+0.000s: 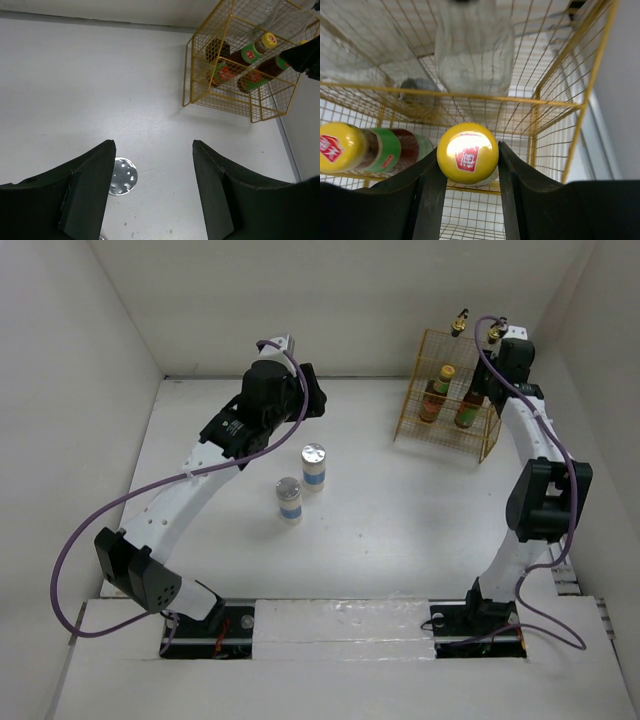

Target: Organize the condiment bottles

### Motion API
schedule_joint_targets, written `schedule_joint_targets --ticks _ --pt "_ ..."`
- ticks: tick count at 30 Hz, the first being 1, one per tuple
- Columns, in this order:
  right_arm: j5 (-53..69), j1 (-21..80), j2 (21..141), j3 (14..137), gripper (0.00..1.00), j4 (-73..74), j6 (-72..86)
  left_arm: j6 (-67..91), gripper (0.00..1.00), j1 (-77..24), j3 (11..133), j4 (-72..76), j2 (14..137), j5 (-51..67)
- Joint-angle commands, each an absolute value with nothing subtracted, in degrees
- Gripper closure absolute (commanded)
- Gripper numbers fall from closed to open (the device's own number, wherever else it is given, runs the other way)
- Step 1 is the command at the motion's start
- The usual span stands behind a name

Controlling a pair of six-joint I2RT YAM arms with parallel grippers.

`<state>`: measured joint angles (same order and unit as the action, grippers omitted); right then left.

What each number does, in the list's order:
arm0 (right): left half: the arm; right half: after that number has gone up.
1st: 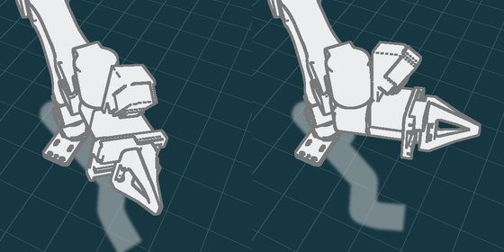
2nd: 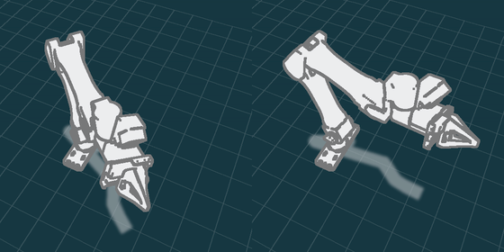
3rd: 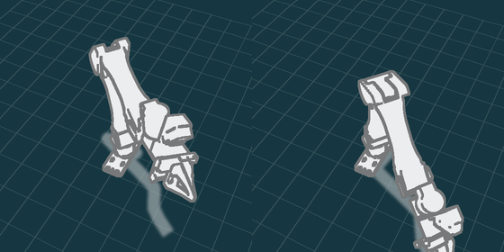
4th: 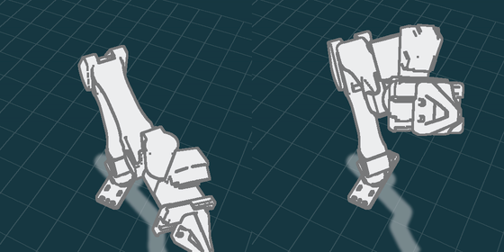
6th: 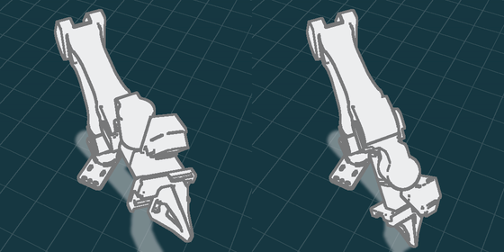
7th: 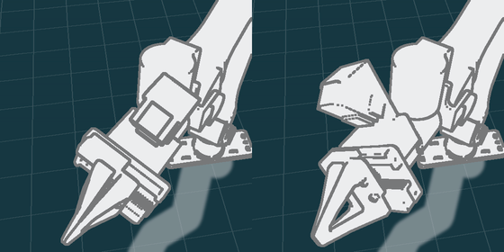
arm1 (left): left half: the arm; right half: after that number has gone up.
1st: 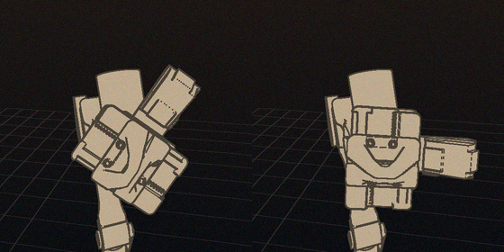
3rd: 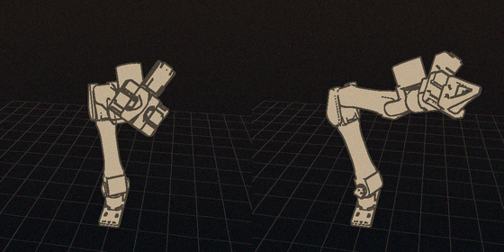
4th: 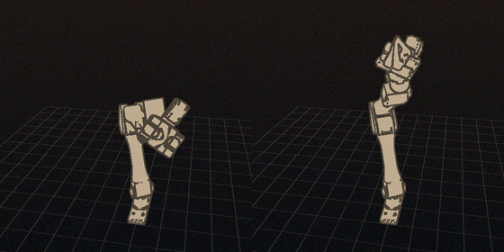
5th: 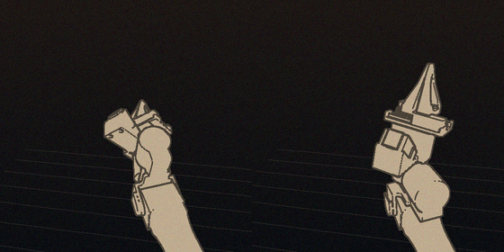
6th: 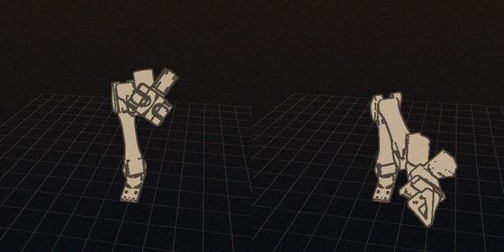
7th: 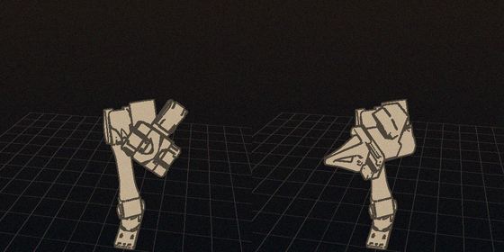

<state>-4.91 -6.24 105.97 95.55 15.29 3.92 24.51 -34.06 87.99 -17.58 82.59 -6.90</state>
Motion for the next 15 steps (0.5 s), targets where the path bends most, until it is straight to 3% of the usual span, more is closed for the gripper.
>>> schedule_joint_targets --ticks 1,3,4,6,7,11,15 --pt "-5.3 -5.5 104.2 95.2 0.97 6.2 4.7 24.8 0.41 -34.2 87.9 -16.4 80.3 -6.9" --pt "-6.2 -5.0 104.8 94.6 0.9 6.2 4.7 24.8 0.41 -34.2 87.9 -17.0 80.3 -6.9" --pt "-6.2 -5.0 104.8 94.0 0.78 6.2 4.7 24.8 0.41 -34.2 87.9 -17.0 80.3 -6.9" --pt "-7.0 -5.0 104.8 94.0 0.66 6.9 4.7 24.8 0.41 -34.2 87.9 -17.0 80.3 -6.9" --pt "-7.6 -5.0 104.8 93.3 0.52 6.9 4.7 24.8 0.41 -34.2 87.9 -17.0 80.3 -6.9" --pt "-8.1 -5.0 102.3 92.7 0.21 7.5 4.7 24.3 0.4 -34.2 87.9 -17.0 80.3 -6.9" --pt "-10.1 -5.0 97.7 94.3 0.13 8.6 4.7 23.6 0.4 -34.2 89.1 -17.6 80.3 -8.1"
